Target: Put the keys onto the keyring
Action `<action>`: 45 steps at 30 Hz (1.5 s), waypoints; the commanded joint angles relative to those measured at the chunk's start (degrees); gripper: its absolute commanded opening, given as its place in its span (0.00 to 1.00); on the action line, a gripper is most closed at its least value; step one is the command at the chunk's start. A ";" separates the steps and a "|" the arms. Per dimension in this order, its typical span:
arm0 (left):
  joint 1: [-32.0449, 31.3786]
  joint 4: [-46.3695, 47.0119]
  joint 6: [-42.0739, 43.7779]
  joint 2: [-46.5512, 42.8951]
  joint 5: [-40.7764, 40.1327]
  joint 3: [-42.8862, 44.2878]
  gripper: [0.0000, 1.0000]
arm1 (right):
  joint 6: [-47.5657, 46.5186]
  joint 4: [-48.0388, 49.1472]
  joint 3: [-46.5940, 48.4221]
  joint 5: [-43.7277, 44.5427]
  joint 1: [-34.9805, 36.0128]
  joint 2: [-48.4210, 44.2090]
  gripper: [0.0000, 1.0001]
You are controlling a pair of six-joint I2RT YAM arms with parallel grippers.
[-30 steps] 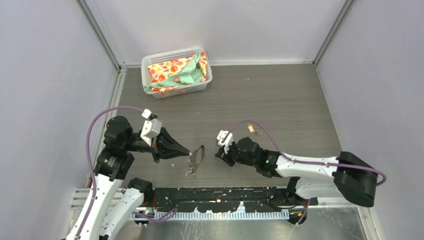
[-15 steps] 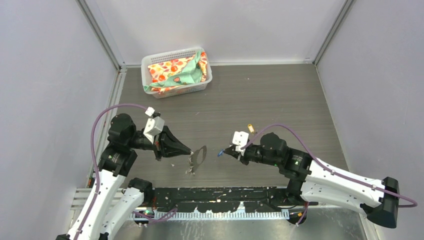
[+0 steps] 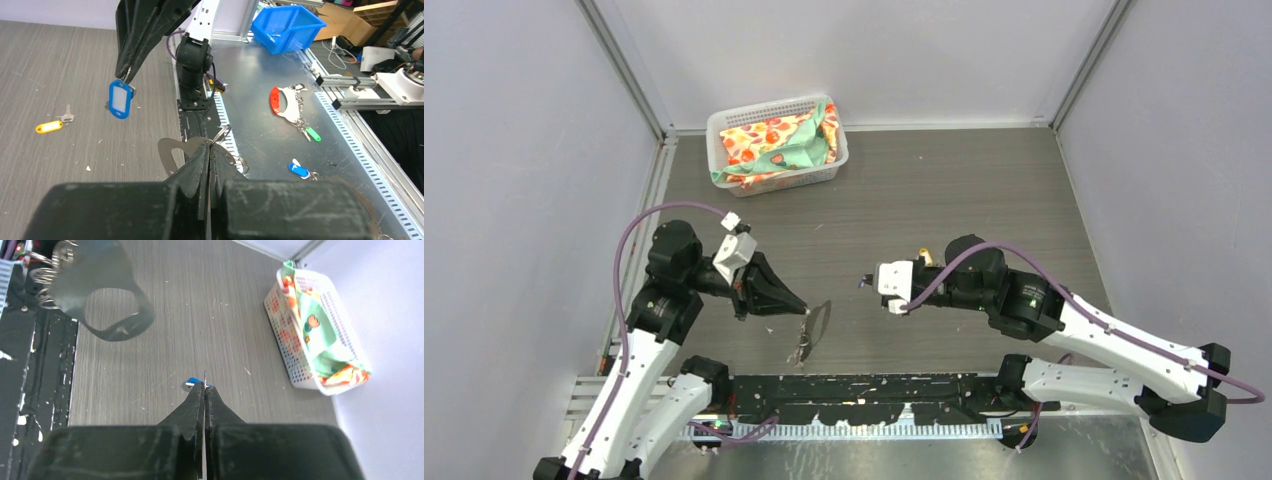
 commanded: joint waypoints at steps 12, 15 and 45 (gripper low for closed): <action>-2.23 2.87 -0.17 5.43 2.26 9.44 0.00 | -18.45 -2.26 11.91 -2.69 9.89 5.15 0.01; -2.46 7.95 -6.01 6.90 0.39 11.12 0.00 | -19.54 -0.09 12.63 1.49 12.80 5.70 0.01; -2.65 10.86 -17.51 6.18 -8.51 13.98 0.00 | -22.96 6.70 14.28 20.18 19.54 7.47 0.01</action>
